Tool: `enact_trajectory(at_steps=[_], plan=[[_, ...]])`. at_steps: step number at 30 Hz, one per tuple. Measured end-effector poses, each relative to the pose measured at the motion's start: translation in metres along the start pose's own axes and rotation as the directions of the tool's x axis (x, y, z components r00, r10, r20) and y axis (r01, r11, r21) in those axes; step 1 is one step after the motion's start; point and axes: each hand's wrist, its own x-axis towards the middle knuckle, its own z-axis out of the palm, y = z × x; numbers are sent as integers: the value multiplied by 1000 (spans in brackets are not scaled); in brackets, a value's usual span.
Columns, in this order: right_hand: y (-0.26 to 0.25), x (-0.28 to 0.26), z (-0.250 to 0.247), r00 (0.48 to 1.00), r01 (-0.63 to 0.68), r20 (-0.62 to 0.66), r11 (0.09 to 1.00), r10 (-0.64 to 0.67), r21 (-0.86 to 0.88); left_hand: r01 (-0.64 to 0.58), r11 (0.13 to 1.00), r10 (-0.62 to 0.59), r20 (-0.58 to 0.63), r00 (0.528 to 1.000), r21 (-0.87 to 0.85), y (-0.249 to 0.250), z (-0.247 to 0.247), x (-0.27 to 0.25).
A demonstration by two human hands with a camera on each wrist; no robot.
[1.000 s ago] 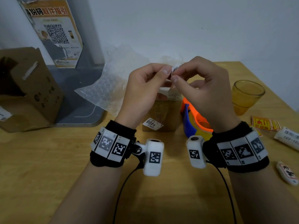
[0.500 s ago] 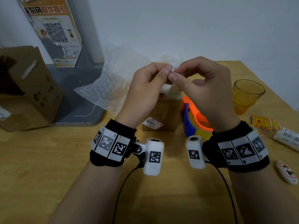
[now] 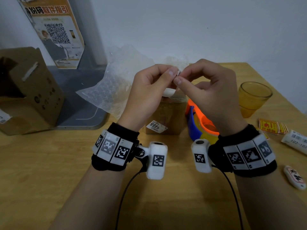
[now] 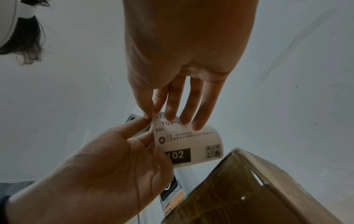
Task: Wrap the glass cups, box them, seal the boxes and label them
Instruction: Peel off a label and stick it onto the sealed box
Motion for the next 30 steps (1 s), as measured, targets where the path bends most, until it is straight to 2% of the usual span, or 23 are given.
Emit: enact_trajectory(at_steps=[8, 20, 25, 30], plan=[[2, 0, 0, 1000, -8, -2, 1000, 8, -3, -3, 1000, 2, 43, 999, 18, -3, -1, 2], [4, -1, 1, 998, -42, -50, 999, 42, 14, -107, 992, 104, 43, 994, 68, -8, -2, 4], [6, 0, 3, 994, -78, -70, 996, 80, 32, -85, 995, 82, 44, 996, 59, -8, -1, 5], [9, 2, 1, 981, -155, -102, 984, 164, 84, 6, 999, -3, -57, 998, 51, -10, -4, 6]])
